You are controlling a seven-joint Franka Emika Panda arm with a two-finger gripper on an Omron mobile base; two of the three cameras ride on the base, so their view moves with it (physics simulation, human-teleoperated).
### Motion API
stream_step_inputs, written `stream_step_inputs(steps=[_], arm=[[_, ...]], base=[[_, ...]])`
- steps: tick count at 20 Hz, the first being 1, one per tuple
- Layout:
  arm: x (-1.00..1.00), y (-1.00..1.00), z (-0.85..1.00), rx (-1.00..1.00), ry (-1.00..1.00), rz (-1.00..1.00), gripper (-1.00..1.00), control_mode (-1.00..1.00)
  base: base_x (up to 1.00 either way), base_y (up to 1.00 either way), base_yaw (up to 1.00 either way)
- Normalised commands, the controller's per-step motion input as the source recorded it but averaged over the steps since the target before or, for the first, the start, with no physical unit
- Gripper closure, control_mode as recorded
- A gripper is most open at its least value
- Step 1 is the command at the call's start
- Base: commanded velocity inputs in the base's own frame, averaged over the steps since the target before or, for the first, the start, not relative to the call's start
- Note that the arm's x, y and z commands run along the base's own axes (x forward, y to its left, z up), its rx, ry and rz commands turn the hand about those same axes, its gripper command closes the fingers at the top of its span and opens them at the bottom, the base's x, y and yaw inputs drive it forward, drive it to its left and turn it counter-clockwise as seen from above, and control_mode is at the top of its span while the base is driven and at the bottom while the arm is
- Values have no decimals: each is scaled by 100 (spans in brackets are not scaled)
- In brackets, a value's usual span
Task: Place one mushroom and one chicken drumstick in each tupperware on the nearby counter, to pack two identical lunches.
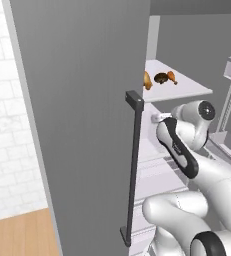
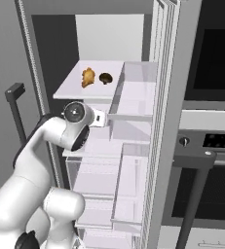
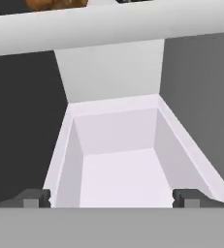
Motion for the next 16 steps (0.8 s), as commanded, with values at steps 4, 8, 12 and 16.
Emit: stream_step_inputs(steps=[4,8,12,16], arm=[[26,0,100,0,17,-1,-100,-100],[28,0,97,0,19,-2,-100,-100],[27,0,67,0,8,-1,-100,-100],[-17,-1,10,-4,-27,0,-100,-100]], base=[[0,0,0],[0,0,0],[0,0,0],[0,0,0]])
